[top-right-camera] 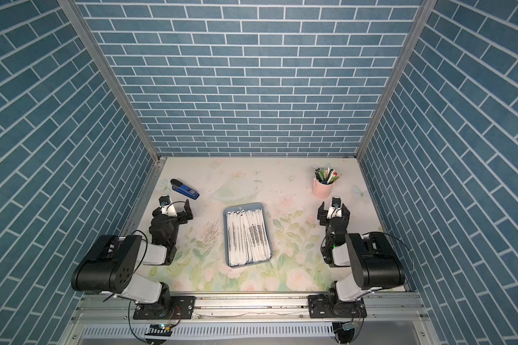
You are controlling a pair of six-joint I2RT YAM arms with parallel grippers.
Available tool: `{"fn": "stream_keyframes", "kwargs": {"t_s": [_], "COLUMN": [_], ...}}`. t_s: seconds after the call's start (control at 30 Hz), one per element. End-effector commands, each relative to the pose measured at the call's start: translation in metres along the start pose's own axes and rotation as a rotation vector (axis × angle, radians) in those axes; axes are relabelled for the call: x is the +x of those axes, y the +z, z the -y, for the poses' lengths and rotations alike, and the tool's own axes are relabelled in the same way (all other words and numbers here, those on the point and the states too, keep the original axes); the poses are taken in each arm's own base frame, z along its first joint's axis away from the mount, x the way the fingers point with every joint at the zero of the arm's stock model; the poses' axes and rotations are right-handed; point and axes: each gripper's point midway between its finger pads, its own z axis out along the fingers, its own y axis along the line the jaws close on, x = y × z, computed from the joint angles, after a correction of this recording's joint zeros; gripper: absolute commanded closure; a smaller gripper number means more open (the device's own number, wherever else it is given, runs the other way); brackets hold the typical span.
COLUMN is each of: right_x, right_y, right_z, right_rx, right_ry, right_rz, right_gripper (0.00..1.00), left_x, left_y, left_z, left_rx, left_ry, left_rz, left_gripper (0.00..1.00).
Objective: Put the straws into the storage box
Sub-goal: Reset both arms
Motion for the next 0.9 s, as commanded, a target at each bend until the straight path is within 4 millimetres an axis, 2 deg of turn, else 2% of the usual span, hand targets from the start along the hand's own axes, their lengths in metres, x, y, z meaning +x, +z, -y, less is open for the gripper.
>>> {"fn": "stream_keyframes", "kwargs": {"t_s": [0.0,0.87], "right_x": [-0.0084,-0.0082], "right_y": [0.0025,0.0028], "right_z": [0.0028,0.0034], "right_rx": [0.008,0.011], "right_ry": [0.024,0.022], "right_rz": [0.029,0.028], "right_gripper": [0.0,0.0], "left_x": [-0.0086,-0.0074], "left_y": [-0.0027,0.0], "left_z": [0.0015,0.0051], "left_rx": [0.022,0.003], "left_ry": [-0.015,0.013], "left_rz": [0.043,0.029], "left_gripper": [0.0,0.0]}}
